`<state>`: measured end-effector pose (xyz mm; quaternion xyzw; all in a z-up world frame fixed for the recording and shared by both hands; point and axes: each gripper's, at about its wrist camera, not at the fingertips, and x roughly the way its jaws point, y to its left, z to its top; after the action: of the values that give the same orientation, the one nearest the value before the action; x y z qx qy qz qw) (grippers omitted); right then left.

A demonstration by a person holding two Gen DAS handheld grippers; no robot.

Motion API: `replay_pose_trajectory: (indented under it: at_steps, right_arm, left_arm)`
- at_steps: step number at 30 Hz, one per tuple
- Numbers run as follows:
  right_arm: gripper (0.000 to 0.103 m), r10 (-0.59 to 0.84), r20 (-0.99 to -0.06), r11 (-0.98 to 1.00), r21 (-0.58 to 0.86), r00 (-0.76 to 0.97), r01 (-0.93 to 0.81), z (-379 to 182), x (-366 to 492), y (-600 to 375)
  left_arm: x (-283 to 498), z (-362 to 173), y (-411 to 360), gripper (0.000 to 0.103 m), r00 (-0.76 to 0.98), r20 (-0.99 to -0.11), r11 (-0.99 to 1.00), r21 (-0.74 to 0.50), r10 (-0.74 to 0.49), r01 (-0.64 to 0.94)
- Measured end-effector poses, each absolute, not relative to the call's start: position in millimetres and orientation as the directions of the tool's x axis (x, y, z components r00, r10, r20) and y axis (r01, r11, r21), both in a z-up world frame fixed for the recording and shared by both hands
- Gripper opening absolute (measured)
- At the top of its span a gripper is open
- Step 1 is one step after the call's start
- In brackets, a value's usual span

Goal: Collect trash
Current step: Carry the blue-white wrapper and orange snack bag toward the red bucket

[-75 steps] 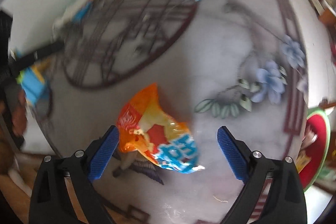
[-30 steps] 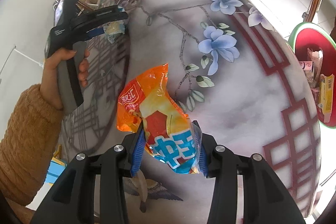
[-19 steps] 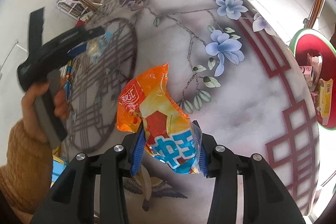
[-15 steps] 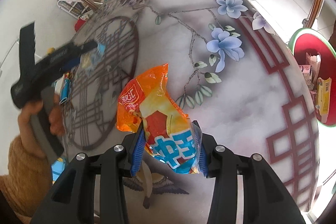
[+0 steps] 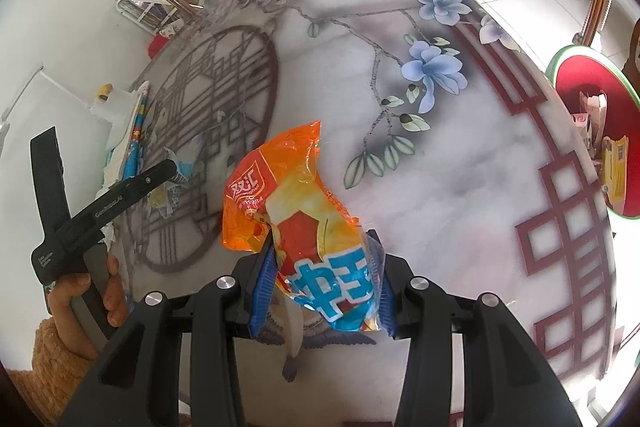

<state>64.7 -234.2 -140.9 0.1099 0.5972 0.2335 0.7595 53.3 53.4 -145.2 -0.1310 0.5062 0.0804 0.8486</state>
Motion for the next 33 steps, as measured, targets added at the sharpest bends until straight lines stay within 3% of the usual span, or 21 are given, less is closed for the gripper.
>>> replay_pose_trajectory:
  at_steps: [33]
  right_arm:
    - [0.042, 0.447, -0.821, 0.887, 0.458, 0.355, -0.060, -115, 60, -330]
  left_arm:
    - [57, -84, -38, 0.064, 0.597, -0.793, 0.978, -0.200, -0.122, -0.066]
